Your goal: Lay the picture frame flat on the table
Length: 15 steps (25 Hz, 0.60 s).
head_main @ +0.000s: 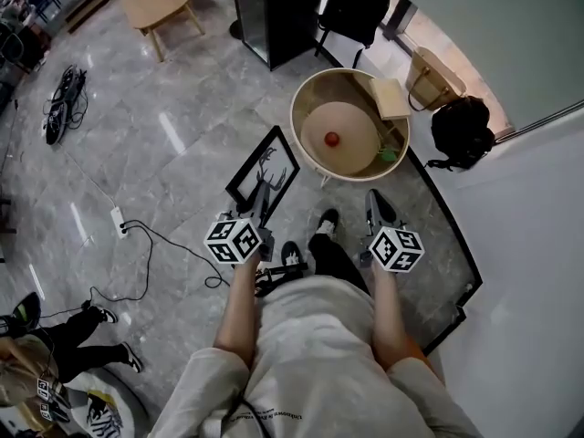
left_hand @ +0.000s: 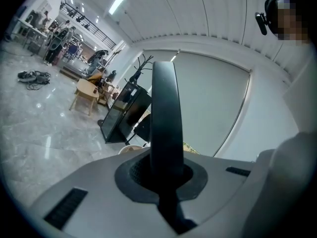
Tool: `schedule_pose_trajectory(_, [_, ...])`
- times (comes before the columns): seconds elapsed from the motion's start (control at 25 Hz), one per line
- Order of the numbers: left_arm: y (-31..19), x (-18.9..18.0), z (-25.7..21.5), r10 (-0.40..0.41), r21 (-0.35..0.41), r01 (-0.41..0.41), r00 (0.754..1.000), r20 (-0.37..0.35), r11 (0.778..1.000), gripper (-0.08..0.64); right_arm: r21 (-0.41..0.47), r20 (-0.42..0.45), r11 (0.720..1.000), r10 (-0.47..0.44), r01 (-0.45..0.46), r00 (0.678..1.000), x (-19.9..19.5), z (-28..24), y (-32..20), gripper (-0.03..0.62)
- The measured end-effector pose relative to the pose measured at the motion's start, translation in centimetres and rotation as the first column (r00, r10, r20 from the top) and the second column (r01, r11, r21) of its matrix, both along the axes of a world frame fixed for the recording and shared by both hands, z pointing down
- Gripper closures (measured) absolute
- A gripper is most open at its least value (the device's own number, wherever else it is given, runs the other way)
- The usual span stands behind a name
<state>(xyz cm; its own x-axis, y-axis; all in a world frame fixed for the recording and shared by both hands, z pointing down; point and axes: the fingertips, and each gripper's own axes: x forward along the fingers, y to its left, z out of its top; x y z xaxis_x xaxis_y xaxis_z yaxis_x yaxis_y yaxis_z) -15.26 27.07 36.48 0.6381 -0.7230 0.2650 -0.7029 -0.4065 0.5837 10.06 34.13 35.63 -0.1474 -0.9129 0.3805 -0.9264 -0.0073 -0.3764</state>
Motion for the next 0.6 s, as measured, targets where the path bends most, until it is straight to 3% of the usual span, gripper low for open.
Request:
schedule_pose_trajectory(0.24, [-1.6, -1.9, 1.2, -0.066, -0.023, 0.066, 0.997, 0.033, 0.998, 0.534, -0.012, 0.017, 0.996, -0.086, 0.086, 0.996, -1.4, 0.8, -4.6, 0.557])
schedule_pose_trajectory(0.4, [-5.6, -3.3, -0.9, -0.121, 0.026, 0.119, 0.986, 0.113, 0.993, 0.534, -0.008, 0.052, 0.988, -0.155, 0.155, 0.987, -2.7, 0.2, -10.4, 0.557])
schedule_pose_trajectory(0.52, [-8.4, -4.3, -2.1, -0.184, 0.036, 0.182, 0.980, 0.074, 0.983, 0.534, -0.005, 0.054, 0.975, -0.223, 0.224, 0.973, -4.4, -0.1, -14.1, 0.557])
schedule_pose_trajectory(0.6, [-9.6, -4.9, -1.7, -0.209, 0.046, 0.205, 0.974, 0.084, 0.978, 0.534, 0.012, 0.084, 0.965, -0.263, 0.263, 0.961, -5.4, 0.5, -16.4, 0.557])
